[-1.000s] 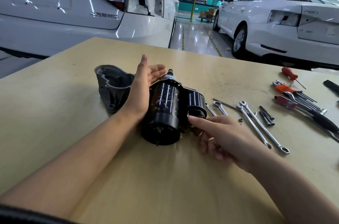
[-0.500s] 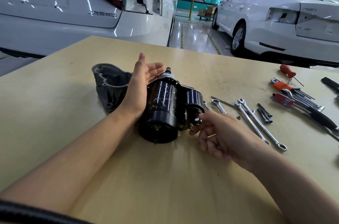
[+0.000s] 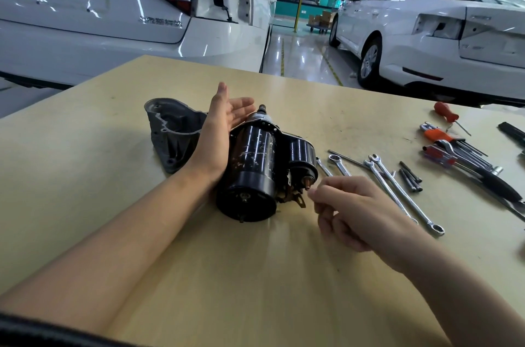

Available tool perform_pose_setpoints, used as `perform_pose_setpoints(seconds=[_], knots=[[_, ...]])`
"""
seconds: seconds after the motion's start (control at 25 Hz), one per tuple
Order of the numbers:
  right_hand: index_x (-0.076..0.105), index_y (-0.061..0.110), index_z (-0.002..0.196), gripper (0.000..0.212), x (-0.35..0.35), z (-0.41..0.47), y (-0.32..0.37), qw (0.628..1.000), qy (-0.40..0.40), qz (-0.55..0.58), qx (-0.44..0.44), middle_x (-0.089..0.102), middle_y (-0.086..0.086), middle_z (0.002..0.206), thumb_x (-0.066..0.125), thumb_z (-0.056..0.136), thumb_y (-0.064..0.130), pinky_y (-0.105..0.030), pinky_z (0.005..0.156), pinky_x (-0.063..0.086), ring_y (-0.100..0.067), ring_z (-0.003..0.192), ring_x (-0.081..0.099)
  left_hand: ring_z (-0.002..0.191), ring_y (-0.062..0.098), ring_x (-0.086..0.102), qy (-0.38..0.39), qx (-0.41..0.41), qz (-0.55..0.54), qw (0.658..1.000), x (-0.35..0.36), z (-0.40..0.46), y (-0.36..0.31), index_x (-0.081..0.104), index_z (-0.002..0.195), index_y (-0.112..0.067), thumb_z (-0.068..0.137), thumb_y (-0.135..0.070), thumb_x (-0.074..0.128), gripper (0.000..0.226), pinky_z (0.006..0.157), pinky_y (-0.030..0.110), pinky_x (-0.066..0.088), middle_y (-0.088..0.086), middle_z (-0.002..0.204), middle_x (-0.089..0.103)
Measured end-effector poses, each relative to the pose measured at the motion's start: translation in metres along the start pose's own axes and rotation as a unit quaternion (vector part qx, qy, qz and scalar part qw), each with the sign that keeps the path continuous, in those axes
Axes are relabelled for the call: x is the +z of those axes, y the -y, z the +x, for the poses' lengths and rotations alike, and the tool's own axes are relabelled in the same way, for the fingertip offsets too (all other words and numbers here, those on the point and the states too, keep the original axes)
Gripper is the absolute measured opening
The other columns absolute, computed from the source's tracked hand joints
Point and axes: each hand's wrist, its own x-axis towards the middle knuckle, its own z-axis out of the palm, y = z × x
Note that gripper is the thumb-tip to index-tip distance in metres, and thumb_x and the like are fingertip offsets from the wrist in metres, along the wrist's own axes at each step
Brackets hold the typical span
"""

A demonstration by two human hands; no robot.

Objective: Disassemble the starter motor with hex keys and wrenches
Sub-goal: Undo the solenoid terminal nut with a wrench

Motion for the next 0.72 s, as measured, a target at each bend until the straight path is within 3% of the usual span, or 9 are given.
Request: perform_pose_setpoints(seconds=[0.12, 0.24, 0.36, 0.6, 0.72], knots=[[0.07, 0.009, 0.071, 0.024, -0.019, -0.002, 0.002, 0.996, -0.085, 0.003, -0.03, 0.062, -0.01, 0.058, 0.062, 0.09, 0.021, -0.017, 0.038, 0.029, -0.015, 0.035, 0.041, 0.125, 0.026, 0.053, 0.001, 0.001, 0.001, 1.0, 0.0, 0.001, 0.0, 0.057, 0.113, -0.008, 0.101, -0.047, 0.017, 0.057, 0.113, 0.046, 0.035, 0.013, 0.122, 0.06], [0.07, -0.004, 0.082, 0.023, -0.045, 0.007, -0.007, 0.956, -0.22, -0.194, -0.013, 0.051, -0.013, 0.062, 0.062, 0.091, 0.015, -0.026, 0.052, 0.035, -0.022, 0.051, 0.046, 0.124, 0.026, 0.053, 0.0, 0.004, 0.01, 1.0, -0.002, 0.0, 0.0, 0.057, 0.112, -0.009, 0.101, -0.047, 0.017, 0.057, 0.113, 0.046, 0.034, 0.012, 0.121, 0.06], [0.065, -0.013, 0.092, 0.021, -0.059, 0.012, -0.016, 0.927, -0.248, -0.279, 0.034, 0.046, -0.016, 0.066, 0.058, 0.089, 0.007, -0.03, 0.058, 0.034, -0.024, 0.061, 0.041, 0.124, 0.025, 0.054, 0.0, 0.003, 0.012, 1.0, -0.001, 0.001, 0.001, 0.057, 0.114, -0.007, 0.102, -0.047, 0.017, 0.058, 0.113, 0.046, 0.034, 0.014, 0.123, 0.061], [0.078, 0.014, 0.072, 0.011, -0.058, 0.003, -0.01, 0.903, -0.295, -0.311, 0.037, 0.059, -0.003, 0.055, 0.073, 0.073, 0.005, -0.023, 0.046, 0.038, -0.02, 0.054, 0.052, 0.122, 0.025, 0.055, 0.005, 0.004, 0.017, 1.0, -0.002, 0.0, -0.001, 0.059, 0.113, -0.007, 0.102, -0.046, 0.018, 0.058, 0.111, 0.042, 0.037, 0.013, 0.121, 0.062], [0.075, 0.018, 0.087, 0.019, -0.054, 0.006, -0.014, 0.899, -0.323, -0.284, -0.08, 0.063, 0.004, 0.068, 0.08, 0.07, 0.011, -0.029, 0.059, 0.048, -0.017, 0.064, 0.057, 0.109, 0.018, 0.061, -0.001, 0.009, 0.075, 0.997, 0.001, -0.001, 0.001, 0.062, 0.111, -0.007, 0.103, -0.039, 0.03, 0.046, 0.096, 0.028, 0.046, 0.009, 0.113, 0.066]])
